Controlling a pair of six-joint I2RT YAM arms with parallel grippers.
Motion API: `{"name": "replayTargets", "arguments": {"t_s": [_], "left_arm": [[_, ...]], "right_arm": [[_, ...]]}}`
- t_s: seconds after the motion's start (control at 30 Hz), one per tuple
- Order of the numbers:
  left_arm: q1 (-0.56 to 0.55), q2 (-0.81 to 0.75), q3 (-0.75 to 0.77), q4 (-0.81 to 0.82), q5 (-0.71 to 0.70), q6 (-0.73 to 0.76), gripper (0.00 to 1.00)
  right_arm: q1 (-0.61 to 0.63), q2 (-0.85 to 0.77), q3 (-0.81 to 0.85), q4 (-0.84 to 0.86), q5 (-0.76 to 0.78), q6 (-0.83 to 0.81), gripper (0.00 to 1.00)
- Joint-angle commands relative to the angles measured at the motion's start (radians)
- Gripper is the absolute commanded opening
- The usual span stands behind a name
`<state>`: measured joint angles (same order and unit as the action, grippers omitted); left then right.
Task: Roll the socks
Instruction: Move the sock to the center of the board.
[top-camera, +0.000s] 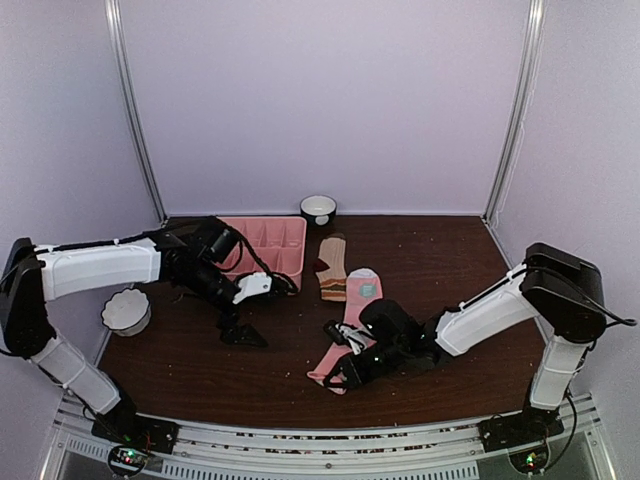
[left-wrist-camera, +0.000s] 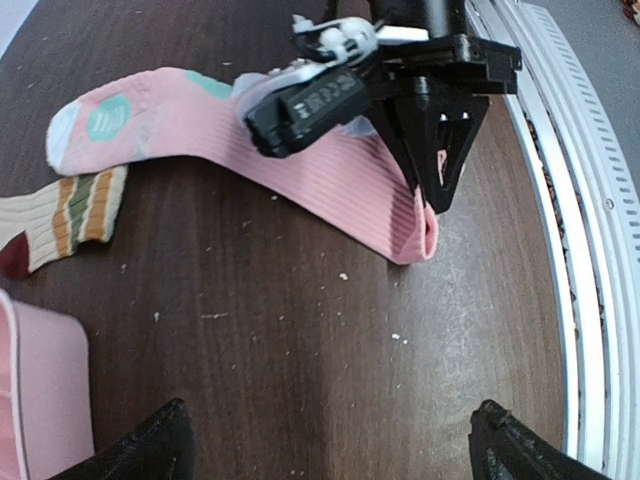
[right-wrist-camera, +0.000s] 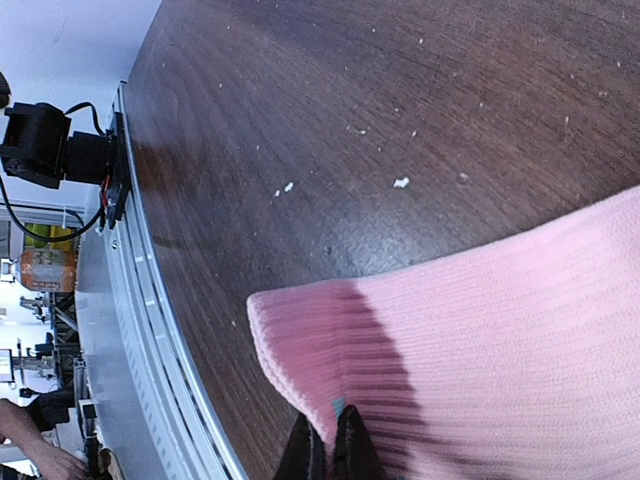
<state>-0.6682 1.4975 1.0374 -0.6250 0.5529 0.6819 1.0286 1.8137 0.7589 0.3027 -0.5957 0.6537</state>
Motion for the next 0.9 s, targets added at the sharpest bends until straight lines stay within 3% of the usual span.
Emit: {"name": "replayTargets", "arguments": {"t_s": [0.0,0.13,0.3,0.4,0.5,0.67,0.87], "left_arm": [[-0.069,0.115,0.061,0.077,-0.041,0.042,0.98],[-0.13,0.194,0.111,0.077,-0.047,0.047,0.96],[-0.213,0.281,0.169,0.102,-0.064,0.005,0.82],[-0.229,0.325,0.204,0.1,-0.011,-0.008,0.69],[-0.232,0.359,0.213,0.098,0.067,-0.023,0.63],[-0.263,0.37,0.19,0.128,0.116,-0.036,0.64],[-0.298,0.391,0.15,0.202,0.104,-0.068,0.69]], "right_arm": [[-0.013,-0.015,-0.06,0.162,-0.045,0.127,0.0],[-0.017,-0.038,-0.126,0.252,-0.03,0.189,0.04],[-0.018,-0.059,-0.181,0.299,-0.007,0.215,0.09],[-0.018,-0.068,-0.208,0.326,0.002,0.219,0.12],[-0.02,-0.08,-0.235,0.354,0.012,0.223,0.16],[-0.021,-0.096,-0.261,0.375,0.029,0.215,0.32],[-0.022,-0.127,-0.274,0.395,0.034,0.229,0.35]]}}
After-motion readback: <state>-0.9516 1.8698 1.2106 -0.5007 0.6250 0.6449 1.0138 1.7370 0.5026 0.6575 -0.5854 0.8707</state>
